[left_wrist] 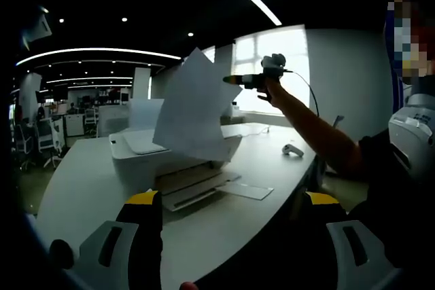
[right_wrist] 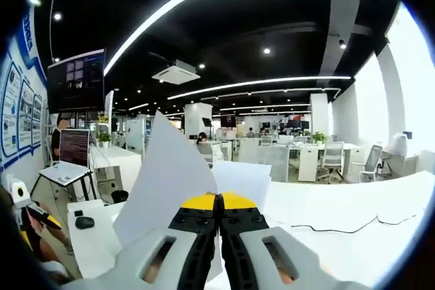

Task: Remove the paper from the printer output slot and place it on top of the printer

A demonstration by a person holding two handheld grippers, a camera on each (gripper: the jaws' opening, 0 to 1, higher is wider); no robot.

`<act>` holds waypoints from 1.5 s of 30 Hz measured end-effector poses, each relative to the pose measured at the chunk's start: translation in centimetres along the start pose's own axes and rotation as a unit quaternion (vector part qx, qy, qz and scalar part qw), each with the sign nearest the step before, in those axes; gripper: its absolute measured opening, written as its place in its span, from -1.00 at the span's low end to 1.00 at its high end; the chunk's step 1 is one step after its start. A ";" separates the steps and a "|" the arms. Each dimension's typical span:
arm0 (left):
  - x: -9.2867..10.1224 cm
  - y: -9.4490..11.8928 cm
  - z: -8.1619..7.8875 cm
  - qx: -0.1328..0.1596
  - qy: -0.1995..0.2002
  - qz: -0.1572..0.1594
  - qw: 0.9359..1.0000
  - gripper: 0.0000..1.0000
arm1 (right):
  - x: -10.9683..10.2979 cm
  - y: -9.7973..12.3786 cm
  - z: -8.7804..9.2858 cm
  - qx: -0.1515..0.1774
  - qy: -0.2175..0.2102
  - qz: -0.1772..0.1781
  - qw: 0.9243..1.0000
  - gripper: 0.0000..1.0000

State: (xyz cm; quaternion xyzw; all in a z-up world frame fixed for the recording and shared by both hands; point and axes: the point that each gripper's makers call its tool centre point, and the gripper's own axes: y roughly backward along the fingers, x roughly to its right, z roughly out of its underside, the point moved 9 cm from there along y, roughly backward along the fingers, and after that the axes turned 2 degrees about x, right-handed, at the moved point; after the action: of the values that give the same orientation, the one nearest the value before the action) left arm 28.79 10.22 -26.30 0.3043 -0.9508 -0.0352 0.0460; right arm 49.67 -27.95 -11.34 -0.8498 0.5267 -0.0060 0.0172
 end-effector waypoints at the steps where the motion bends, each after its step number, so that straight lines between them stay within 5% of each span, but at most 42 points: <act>1: 0.0 0.0 0.0 0.000 0.000 0.000 1.000 0.74 | 0.1 0.0 0.0 0.001 -0.002 0.001 1.000 -1.00; 15: -0.2 0.2 0.0 -0.001 -0.002 -0.002 1.000 0.74 | 2.0 -1.0 1.6 0.000 -0.049 0.011 0.999 -1.00; 45: -0.4 0.2 0.1 -0.001 -0.005 0.000 1.000 0.74 | 3.4 -1.5 2.6 -0.005 -0.074 0.031 0.997 -1.00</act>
State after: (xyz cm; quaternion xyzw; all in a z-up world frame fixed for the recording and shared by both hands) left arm 28.99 10.60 -26.36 0.3045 -0.9508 -0.0381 0.0416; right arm 52.64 -30.26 -13.93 -0.8315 0.5498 0.0606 0.0520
